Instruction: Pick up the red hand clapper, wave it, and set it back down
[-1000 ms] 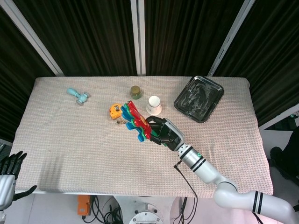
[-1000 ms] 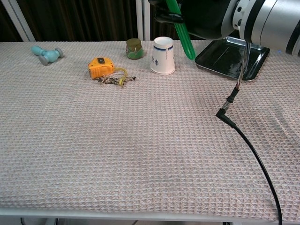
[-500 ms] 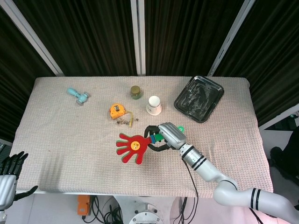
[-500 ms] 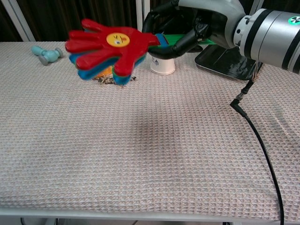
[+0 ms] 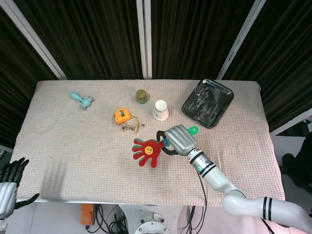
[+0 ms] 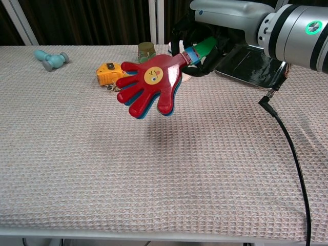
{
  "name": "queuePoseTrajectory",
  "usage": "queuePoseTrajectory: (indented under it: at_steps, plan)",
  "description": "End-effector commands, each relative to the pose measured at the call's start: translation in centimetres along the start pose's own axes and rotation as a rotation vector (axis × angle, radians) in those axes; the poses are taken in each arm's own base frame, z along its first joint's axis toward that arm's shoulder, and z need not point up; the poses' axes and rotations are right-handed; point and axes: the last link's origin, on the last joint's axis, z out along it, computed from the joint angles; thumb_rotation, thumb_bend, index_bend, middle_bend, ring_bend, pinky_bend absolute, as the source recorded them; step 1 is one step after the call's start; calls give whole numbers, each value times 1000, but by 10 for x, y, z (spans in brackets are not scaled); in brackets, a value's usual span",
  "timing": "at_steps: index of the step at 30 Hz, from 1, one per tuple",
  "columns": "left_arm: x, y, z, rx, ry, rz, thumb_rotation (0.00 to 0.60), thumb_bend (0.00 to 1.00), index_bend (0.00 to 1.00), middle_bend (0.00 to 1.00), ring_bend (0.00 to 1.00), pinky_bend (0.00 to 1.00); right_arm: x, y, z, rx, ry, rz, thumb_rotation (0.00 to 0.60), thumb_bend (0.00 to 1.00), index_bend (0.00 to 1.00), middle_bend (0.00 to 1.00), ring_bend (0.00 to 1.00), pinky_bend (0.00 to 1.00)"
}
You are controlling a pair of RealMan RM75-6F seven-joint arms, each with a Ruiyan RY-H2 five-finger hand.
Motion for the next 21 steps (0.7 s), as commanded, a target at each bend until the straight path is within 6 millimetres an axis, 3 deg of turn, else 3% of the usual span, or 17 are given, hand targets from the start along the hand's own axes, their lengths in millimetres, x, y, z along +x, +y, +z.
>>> queuePoseTrajectory:
  at_steps: [1, 6, 14, 18, 21]
  plan:
    - [-1, -1, 1, 2, -4, -9, 600, 87, 27, 25, 0, 15, 40, -16, -11, 80, -48, 1323, 600, 408, 927, 738, 719, 932]
    - [-1, -1, 1, 1, 0, -9, 600, 86, 27, 25, 0, 15, 50, 7, -14, 105, 24, 1558, 600, 388, 927, 734, 719, 932]
    - [-1, -1, 3, 6, -7, -21, 600, 64, 27, 25, 0, 15, 54, 44, -10, 108, 174, 1777, 600, 397, 927, 734, 719, 932]
    - [-1, -1, 4, 8, -10, -22, 600, 62, 27, 25, 0, 15, 51, 58, -9, 96, 200, 1754, 600, 399, 926, 734, 719, 932]
    - [-2, -1, 5, 8, -10, -22, 600, 61, 28, 25, 0, 15, 43, 59, -7, 96, 189, 1542, 600, 397, 926, 727, 719, 932]
